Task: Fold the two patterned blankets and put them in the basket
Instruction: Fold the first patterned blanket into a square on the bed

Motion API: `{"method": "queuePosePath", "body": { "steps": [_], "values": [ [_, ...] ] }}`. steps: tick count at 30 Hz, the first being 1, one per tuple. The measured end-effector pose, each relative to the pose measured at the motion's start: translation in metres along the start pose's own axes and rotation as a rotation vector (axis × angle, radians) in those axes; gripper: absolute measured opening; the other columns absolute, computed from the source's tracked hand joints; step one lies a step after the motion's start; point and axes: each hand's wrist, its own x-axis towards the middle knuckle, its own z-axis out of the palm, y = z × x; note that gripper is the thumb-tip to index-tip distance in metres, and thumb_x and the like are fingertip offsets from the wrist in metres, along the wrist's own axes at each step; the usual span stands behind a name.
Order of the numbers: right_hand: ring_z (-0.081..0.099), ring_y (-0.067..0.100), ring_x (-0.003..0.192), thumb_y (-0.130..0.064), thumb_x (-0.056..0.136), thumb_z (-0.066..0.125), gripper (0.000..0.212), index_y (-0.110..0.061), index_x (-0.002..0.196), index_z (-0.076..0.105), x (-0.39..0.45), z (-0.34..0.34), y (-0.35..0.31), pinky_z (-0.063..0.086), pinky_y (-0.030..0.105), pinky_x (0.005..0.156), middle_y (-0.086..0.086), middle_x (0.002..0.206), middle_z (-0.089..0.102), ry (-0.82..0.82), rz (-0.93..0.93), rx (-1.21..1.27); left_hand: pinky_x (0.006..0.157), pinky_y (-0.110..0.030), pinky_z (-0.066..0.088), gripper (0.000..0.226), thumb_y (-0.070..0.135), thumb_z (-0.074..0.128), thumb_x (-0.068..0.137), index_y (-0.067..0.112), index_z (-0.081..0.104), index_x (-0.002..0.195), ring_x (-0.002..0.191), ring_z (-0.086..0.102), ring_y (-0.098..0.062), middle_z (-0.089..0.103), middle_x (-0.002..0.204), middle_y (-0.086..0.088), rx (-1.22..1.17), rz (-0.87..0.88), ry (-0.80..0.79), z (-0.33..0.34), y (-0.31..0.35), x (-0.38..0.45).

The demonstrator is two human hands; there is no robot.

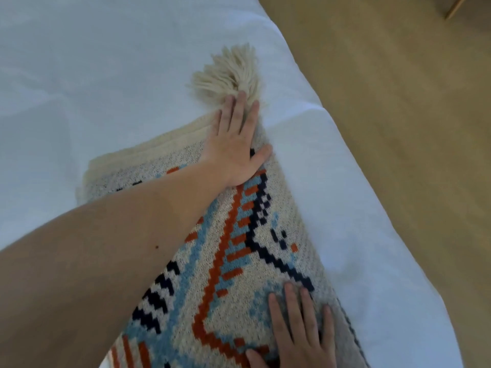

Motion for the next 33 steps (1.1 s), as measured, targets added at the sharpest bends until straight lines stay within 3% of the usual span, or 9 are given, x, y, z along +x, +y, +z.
{"method": "queuePosePath", "body": {
  "steps": [7,11,13,14,17,20,24,28,33],
  "values": [
    [0.016,0.03,0.151,-0.09,0.077,0.029,0.097,-0.02,0.143,0.043,0.001,0.012,0.001,0.027,0.057,0.109,0.008,0.158,0.027,0.011,0.022,-0.008,0.122,-0.047,-0.012,0.087,0.073,0.005,0.092,0.021,-0.02,0.157,0.147,-0.032,-0.025,-0.033,0.161,-0.003,0.115,0.063,-0.051,0.006,-0.016,0.024],
    [0.026,0.032,0.146,-0.088,0.076,0.036,0.095,-0.018,0.139,0.048,0.007,0.009,-0.012,0.028,0.057,0.109,0.011,0.158,0.026,0.208,-0.013,-0.012,0.124,-0.046,-0.008,0.08,0.064,0.011,0.099,0.017,-0.011,0.159,0.151,-0.022,-0.024,-0.021,0.166,-0.005,0.009,0.168,0.115,-0.006,-0.009,-0.001],
    [0.026,0.033,0.145,-0.082,0.075,0.052,0.097,-0.016,0.146,0.041,0.02,-0.008,-0.031,0.024,0.054,0.113,0.013,0.158,0.026,0.343,-0.076,-0.023,0.124,-0.046,-0.006,0.078,0.061,0.017,0.101,0.015,-0.008,0.159,0.153,-0.016,-0.024,-0.015,0.166,-0.007,-0.051,0.254,0.184,-0.006,-0.008,-0.034],
    [0.026,0.032,0.145,-0.077,0.081,0.049,0.091,-0.016,0.148,0.038,0.029,-0.017,-0.042,0.022,0.053,0.114,0.013,0.156,0.027,0.38,-0.133,0.002,0.124,-0.046,-0.006,0.078,0.061,0.018,0.102,0.015,-0.008,0.159,0.153,-0.015,-0.025,-0.014,0.166,-0.007,-0.042,0.286,0.177,-0.004,-0.011,-0.052],
    [0.02,0.029,0.145,-0.071,0.094,0.022,0.079,-0.016,0.15,0.032,0.044,-0.026,-0.065,0.014,0.052,0.115,0.009,0.159,0.024,0.228,-0.219,0.131,0.123,-0.044,-0.011,0.081,0.07,0.007,0.097,0.022,-0.017,0.157,0.152,-0.021,-0.022,-0.022,0.164,-0.004,0.089,0.265,-0.002,0.014,-0.038,-0.084],
    [0.017,0.027,0.146,-0.079,0.086,0.027,0.093,-0.014,0.152,0.029,0.035,-0.007,-0.058,0.009,0.05,0.118,0.008,0.161,0.018,0.073,-0.179,0.095,0.123,-0.043,-0.011,0.089,0.08,0.003,0.09,0.026,-0.022,0.155,0.151,-0.023,-0.018,-0.026,0.162,0.0,0.1,0.228,-0.124,0.021,-0.063,-0.064],
    [0.017,0.03,0.149,-0.086,0.082,0.024,0.103,-0.015,0.156,0.019,0.009,0.004,-0.047,0.015,0.051,0.116,0.013,0.157,0.023,0.01,-0.141,-0.002,0.124,-0.044,-0.007,0.092,0.082,0.004,0.088,0.025,-0.019,0.157,0.152,-0.018,-0.019,-0.018,0.165,0.0,0.102,0.239,-0.106,0.019,-0.078,-0.034],
    [0.013,0.032,0.15,-0.092,0.077,0.022,0.11,-0.011,0.152,0.029,0.003,-0.01,-0.056,0.015,0.053,0.115,0.016,0.156,0.024,0.017,-0.143,0.018,0.124,-0.043,-0.01,0.083,0.072,0.004,0.096,0.021,-0.015,0.158,0.153,-0.015,-0.019,-0.014,0.166,-0.002,0.072,0.222,-0.014,0.01,-0.07,-0.062],
    [0.022,0.031,0.148,-0.078,0.09,0.026,0.087,-0.019,0.154,0.029,0.022,-0.045,-0.096,0.014,0.052,0.117,0.01,0.161,0.025,0.005,-0.328,0.236,0.125,-0.046,-0.004,0.079,0.07,0.006,0.098,0.023,-0.01,0.159,0.153,-0.014,-0.02,-0.011,0.166,-0.002,0.033,0.334,-0.052,0.026,-0.099,-0.142]
  ]
}}
